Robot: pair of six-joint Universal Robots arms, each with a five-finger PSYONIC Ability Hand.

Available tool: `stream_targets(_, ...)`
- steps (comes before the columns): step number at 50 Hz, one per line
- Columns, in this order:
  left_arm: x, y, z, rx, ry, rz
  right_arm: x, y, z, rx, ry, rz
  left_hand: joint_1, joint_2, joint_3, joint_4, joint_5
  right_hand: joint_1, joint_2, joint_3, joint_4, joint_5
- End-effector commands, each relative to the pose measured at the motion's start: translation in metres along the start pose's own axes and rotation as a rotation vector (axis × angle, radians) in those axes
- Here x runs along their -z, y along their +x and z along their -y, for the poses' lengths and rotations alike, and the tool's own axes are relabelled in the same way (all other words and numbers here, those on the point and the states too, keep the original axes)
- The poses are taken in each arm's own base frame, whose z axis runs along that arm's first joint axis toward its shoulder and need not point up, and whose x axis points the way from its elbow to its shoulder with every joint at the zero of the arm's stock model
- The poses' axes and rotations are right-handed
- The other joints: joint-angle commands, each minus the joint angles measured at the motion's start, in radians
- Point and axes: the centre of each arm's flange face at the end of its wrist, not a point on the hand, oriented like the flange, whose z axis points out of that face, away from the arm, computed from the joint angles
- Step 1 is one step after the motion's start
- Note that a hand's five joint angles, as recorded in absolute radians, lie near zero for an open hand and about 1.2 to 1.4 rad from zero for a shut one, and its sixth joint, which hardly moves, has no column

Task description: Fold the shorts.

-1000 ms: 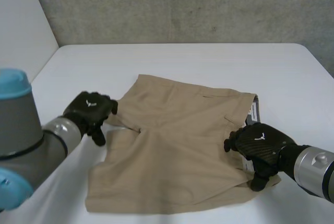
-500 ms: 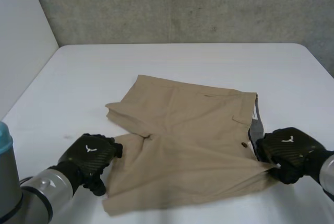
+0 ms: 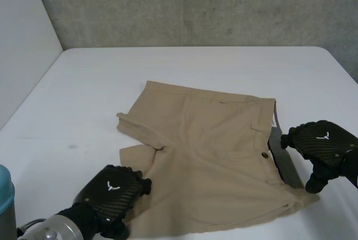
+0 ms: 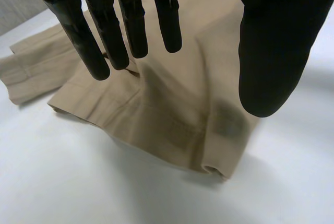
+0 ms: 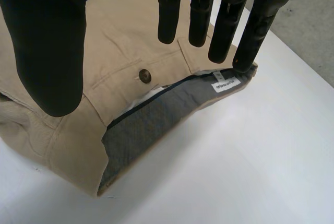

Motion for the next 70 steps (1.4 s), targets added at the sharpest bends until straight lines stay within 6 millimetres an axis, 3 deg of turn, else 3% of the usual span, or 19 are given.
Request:
stream_targets(1,-0.001,0.004,-0.009,0.024,-0.038,-0.012,-0.01,-0.006,-0.011,-0.037,-0.041,0.066,0.101,0.097,0.101,0.093,0.092,0.178,0.123,0.127,0.112,0.106)
stream_targets(19,-0.005,0.007,-0.019,0.026,-0.084,-0.017,-0.033,-0.013,-0.034,-0.112,-0.123,0.176,0.116,0.111,0.116,0.108,0.107,0.249,0.193,0.198,0.182,0.177)
stream_targets(30,-0.005,0.007,-0.02,0.028,-0.087,-0.017,-0.021,-0.016,-0.032,-0.11,-0.119,0.152,0.116,0.111,0.116,0.108,0.107,0.63,0.575,0.579,0.563,0.558)
stream_targets(37,-0.006,0.008,-0.023,0.025,-0.092,-0.017,-0.015,-0.023,-0.034,-0.082,-0.117,0.163,0.13,0.126,0.13,0.122,0.121,0.61,0.554,0.559,0.543,0.538)
stream_targets(42,-0.008,0.007,-0.024,0.022,-0.087,0.0,-0.013,-0.017,-0.044,-0.074,-0.145,0.14,0.145,0.141,0.145,0.137,0.136,0.425,0.37,0.374,0.358,0.353)
stream_targets(57,-0.011,0.002,-0.024,0.011,-0.068,0.054,-0.013,-0.019,-0.048,-0.058,-0.127,0.16,0.18,0.176,0.18,0.172,0.171,0.337,0.281,0.286,0.27,0.265)
stream_targets(61,-0.014,0.002,-0.027,0.015,-0.084,0.051,-0.014,-0.02,-0.048,-0.056,-0.115,0.17,0.174,0.17,0.174,0.167,0.165,0.433,0.378,0.382,0.367,0.361)
stream_targets(65,-0.015,0.003,-0.029,0.015,-0.094,0.046,-0.017,-0.019,-0.048,-0.048,-0.095,0.164,0.169,0.164,0.168,0.161,0.16,0.826,0.771,0.775,0.759,0.754)
stream_targets(66,-0.015,0.003,-0.03,0.016,-0.1,0.044,-0.018,-0.019,-0.048,-0.05,-0.088,0.161,0.169,0.164,0.168,0.161,0.16,1.015,0.959,0.964,0.948,0.943)
stream_targets(70,-0.015,0.005,-0.031,0.013,-0.103,0.039,-0.02,-0.018,-0.047,-0.058,-0.076,0.159,0.172,0.167,0.171,0.164,0.162,1.017,0.961,0.966,0.95,0.945)
